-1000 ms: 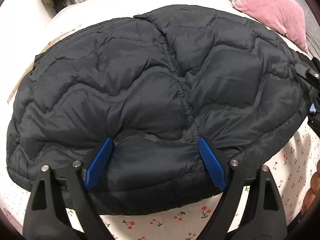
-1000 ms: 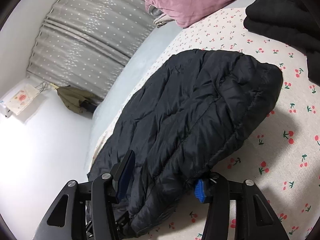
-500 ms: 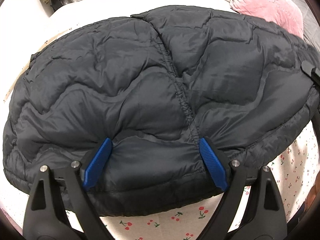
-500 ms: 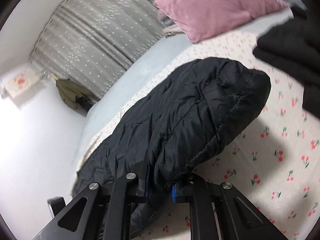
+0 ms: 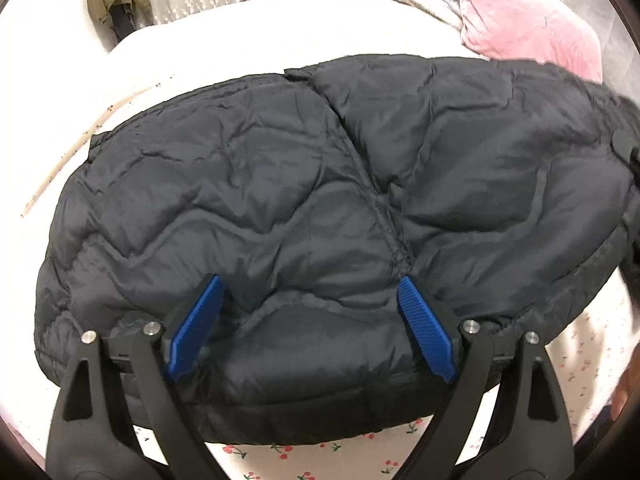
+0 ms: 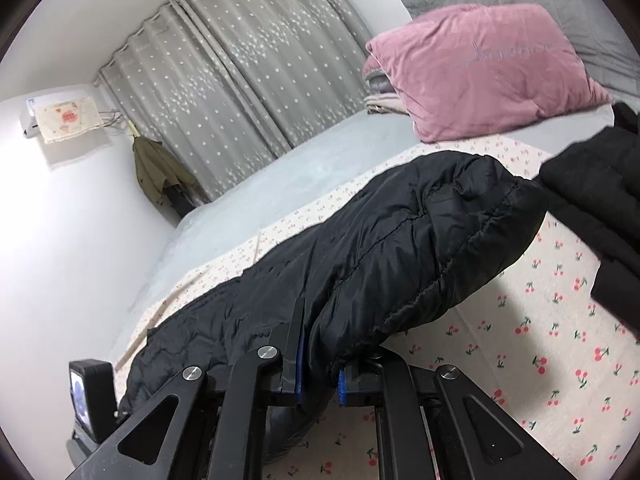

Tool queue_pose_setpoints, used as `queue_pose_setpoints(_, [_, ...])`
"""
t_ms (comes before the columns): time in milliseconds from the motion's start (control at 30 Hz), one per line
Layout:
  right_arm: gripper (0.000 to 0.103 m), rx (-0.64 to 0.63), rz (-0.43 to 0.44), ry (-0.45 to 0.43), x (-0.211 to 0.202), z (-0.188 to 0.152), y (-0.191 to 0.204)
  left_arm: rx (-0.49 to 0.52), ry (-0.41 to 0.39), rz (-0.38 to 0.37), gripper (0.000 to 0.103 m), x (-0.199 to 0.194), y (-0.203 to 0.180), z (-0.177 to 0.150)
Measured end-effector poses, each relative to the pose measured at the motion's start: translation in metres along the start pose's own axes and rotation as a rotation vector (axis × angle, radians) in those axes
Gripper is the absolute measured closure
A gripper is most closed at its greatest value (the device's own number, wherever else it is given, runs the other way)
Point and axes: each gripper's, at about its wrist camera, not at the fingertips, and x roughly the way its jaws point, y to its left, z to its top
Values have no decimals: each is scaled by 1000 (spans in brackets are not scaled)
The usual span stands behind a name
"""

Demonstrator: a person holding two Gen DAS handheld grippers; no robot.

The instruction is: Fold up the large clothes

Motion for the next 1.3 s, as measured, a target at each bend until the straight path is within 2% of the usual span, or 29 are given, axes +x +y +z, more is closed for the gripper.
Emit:
queue_pose_setpoints(100, [93, 9, -16, 1, 1, 3, -1, 28, 16, 13, 14, 4, -3, -3])
queue_pose_setpoints(233, [94, 26, -42, -7, -5, 6, -7, 181, 20, 91, 14, 13, -37, -15])
queue_pose_setpoints(400, [94, 3, -64, -18, -14, 3, -7, 260, 8, 131, 14, 18, -56, -18])
queue_pose_setpoints(467, [94, -9, -63, -22, -17, 0, -4, 251, 13, 106, 14, 18, -52, -14])
queue_pose_setpoints(567, [94, -11, -59, -38, -21, 1, -3, 168, 13, 28, 14, 10, -29, -3])
queue_pose_setpoints(633, [94, -25, -63, -55, -25, 1, -1, 143, -10, 41, 14, 6, -13, 3])
queue_pose_setpoints(700, [94, -40, -62, -65, -27, 1, 2, 167, -30, 73, 14, 4, -8, 6])
queue_pose_setpoints(800, [94, -81, -49, -82, -31, 1, 12, 191, 38, -6, 14, 20, -15, 2])
queue_pose_setpoints(867, [94, -137, -30, -82, -30, -1, 22, 244, 51, 53, 14, 31, -27, -1])
queue_pose_setpoints(933, [94, -212, -18, -89, -31, -7, 35, 286, 48, 67, 14, 31, -30, 2])
queue_pose_setpoints(1033, [94, -285, -21, -123, -37, -12, 48, 211, 31, -36, 14, 17, -10, 18])
queue_pose_setpoints(1067, [94, -289, -16, -125, -38, -11, 50, 174, 20, -49, 14, 13, 2, 27])
queue_pose_setpoints(1167, [94, -289, -11, -121, -36, -10, 49, 127, 10, -20, 14, 17, 22, 59])
queue_pose_setpoints(1300, [94, -281, 3, -113, -33, -7, 46, 47, 30, -34, 14, 39, 37, 110])
